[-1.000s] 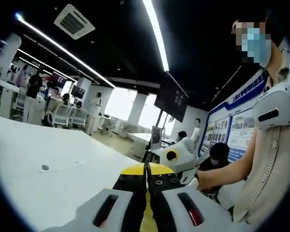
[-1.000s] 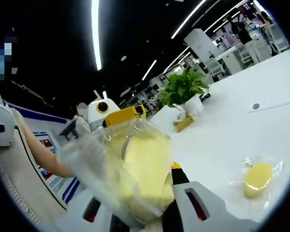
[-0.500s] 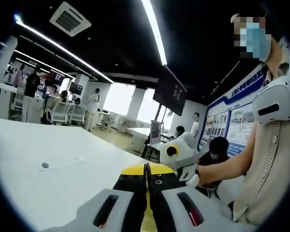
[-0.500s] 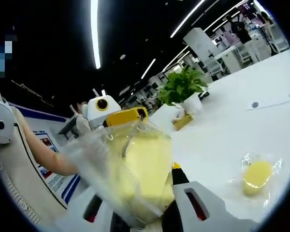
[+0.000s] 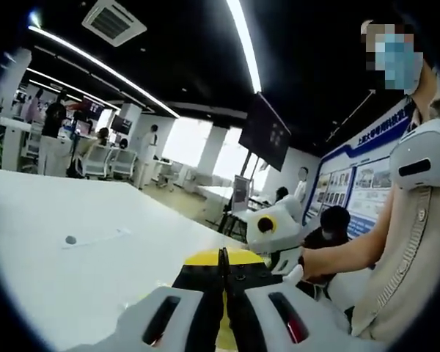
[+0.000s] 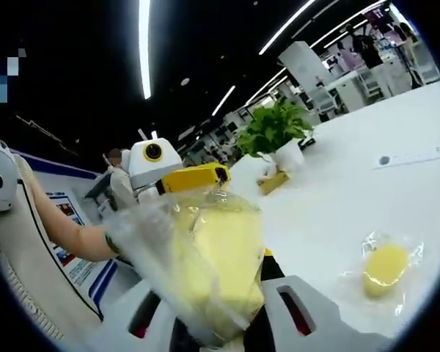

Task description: Compare the silicone blocks by pressing each to a similar depth, holding the contact briefly, and releasing to observe deformation and rebound differences across the visible hardness samples.

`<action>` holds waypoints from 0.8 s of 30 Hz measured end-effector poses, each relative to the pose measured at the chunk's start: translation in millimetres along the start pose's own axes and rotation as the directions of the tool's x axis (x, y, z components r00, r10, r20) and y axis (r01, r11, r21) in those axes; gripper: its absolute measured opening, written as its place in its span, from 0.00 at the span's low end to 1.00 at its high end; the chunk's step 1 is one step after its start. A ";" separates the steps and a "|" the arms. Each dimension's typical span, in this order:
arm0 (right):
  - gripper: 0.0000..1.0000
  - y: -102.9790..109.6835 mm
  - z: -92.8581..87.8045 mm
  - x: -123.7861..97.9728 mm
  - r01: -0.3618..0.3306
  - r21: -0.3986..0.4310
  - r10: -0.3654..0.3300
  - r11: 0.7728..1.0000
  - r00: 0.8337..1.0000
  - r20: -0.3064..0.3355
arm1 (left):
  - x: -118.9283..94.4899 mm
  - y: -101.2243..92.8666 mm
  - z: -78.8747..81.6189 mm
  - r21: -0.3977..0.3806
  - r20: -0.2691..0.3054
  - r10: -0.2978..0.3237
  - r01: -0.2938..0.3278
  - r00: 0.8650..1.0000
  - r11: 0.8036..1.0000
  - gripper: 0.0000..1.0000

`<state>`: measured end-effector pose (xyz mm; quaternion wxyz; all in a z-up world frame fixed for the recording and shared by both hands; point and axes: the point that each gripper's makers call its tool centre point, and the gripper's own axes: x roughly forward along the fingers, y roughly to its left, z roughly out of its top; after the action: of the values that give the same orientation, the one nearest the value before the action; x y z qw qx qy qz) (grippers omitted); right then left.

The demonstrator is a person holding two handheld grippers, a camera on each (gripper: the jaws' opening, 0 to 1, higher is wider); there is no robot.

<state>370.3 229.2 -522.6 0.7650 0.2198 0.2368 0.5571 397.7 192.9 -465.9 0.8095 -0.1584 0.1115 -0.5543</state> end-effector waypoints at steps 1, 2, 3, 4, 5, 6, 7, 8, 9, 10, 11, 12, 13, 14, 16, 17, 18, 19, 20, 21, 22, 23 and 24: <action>0.07 0.0 0.3 0.0 0.000 -0.005 0.000 1.000 1.000 0.002 | -0.3 0.2 0.6 -0.002 0.004 0.001 -0.001 1.000 1.000 0.00; 0.07 0.3 0.5 0.4 -0.004 0.000 0.004 1.000 1.000 0.002 | -0.3 0.7 0.6 -0.005 0.004 0.004 -0.004 1.000 1.000 0.00; 0.07 -1.0 0.7 0.4 0.006 -0.009 -0.005 1.000 1.000 0.005 | -0.3 0.9 0.9 -0.006 0.007 0.006 -0.005 1.000 1.000 0.00; 0.07 0.0 0.1 0.8 -0.004 -0.001 0.004 1.000 1.000 0.002 | -0.6 2.0 0.9 -0.019 0.008 0.013 -0.012 1.000 1.000 0.00; 0.07 0.1 -0.1 0.7 -0.005 0.000 0.005 1.000 1.000 0.002 | -1.3 3.0 1.1 -0.057 0.011 0.022 -0.021 1.000 0.998 0.00; 0.07 -0.2 -0.2 1.0 0.000 -0.011 0.000 1.000 1.000 0.003 | -1.7 3.7 1.8 -0.067 0.015 0.021 -0.020 1.000 0.998 0.00; 0.07 0.9 -0.4 1.2 -0.007 0.000 0.007 1.000 1.000 0.001 | -1.8 3.8 1.4 -0.054 0.013 0.023 -0.022 1.000 0.998 0.00; 0.07 0.0 0.3 1.3 -0.003 -0.006 0.003 1.000 1.000 0.006 | -5.7 9.7 3.5 -0.047 0.019 0.025 -0.024 1.000 0.999 0.00; 0.08 0.4 0.3 1.3 -0.010 0.004 0.010 1.000 1.000 0.007 | -7.2 11.6 4.7 -0.030 0.024 0.027 -0.026 0.999 0.999 0.00; 0.08 0.0 1.0 1.2 -0.015 0.007 0.015 1.000 1.000 0.011 | -7.5 11.5 5.0 -0.019 0.030 0.026 -0.025 0.999 1.000 0.00; 0.08 -0.4 1.2 1.2 -0.014 0.007 0.014 1.000 1.000 0.011 | -8.1 11.7 5.3 -0.020 0.034 0.026 -0.026 0.999 0.999 0.00; 0.09 0.0 0.4 1.6 -0.017 0.013 0.017 1.000 1.000 0.005 | -6.9 10.1 4.2 -0.026 0.029 0.030 -0.029 0.999 0.999 0.00; 0.10 0.4 -0.5 1.5 -0.021 0.014 0.021 1.000 1.000 -0.001 | -7.3 11.1 3.6 -0.034 0.025 0.035 -0.034 0.999 0.999 0.00; 0.10 -1.5 0.6 1.4 -0.011 0.014 0.011 1.000 1.000 0.006 | -6.6 8.7 4.9 -0.040 0.037 0.033 -0.031 0.999 0.999 0.00; 0.11 -1.1 2.3 1.7 -0.017 0.023 0.017 1.000 1.000 0.024 | -5.4 6.2 6.9 -0.037 0.045 0.035 -0.033 0.998 0.999 0.00; 0.12 -2.3 2.3 1.5 -0.009 0.014 0.008 1.000 1.000 0.025 | -5.2 5.8 6.9 -0.032 0.045 0.036 -0.035 0.998 0.999 0.00; 0.12 -1.5 2.6 1.8 -0.011 0.020 0.011 1.000 1.000 0.026 | -4.6 5.5 7.0 -0.038 0.048 0.042 -0.040 0.998 0.998 0.00; 0.12 -1.2 2.4 1.9 -0.015 0.023 0.014 1.000 1.000 0.024 | -4.7 4.6 6.9 -0.052 0.047 0.038 -0.035 0.998 0.998 0.00; 0.13 -1.9 2.6 2.0 -0.012 0.023 0.011 1.000 1.000 0.024 | -5.1 5.3 7.9 -0.053 0.055 0.042 -0.039 0.998 0.998 0.00; 0.13 -2.7 3.4 2.2 -0.008 0.014 0.008 1.000 1.000 0.025 | -5.7 4.9 8.8 -0.079 0.064 0.040 -0.035 0.997 0.996 0.00; 0.14 -2.6 4.5 2.7 -0.006 0.008 0.006 1.000 1.000 0.027 | -6.2 4.5 10.4 -0.100 0.077 0.039 -0.031 0.996 0.995 0.00; 0.14 -2.7 5.9 3.0 -0.004 -0.001 0.004 1.000 1.000 0.031 | -7.2 4.8 13.3 -0.128 0.099 0.043 -0.030 0.994 0.991 0.00; 0.15 -3.1 7.4 3.5 0.001 -0.007 0.000 1.000 0.999 0.034 | -7.6 4.2 13.6 -0.143 0.102 0.040 -0.025 0.994 0.989 0.00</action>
<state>378.0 231.2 -519.0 0.7699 0.2266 0.2218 0.5538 403.4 203.2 -454.8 0.8098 -0.2425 0.1109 -0.5227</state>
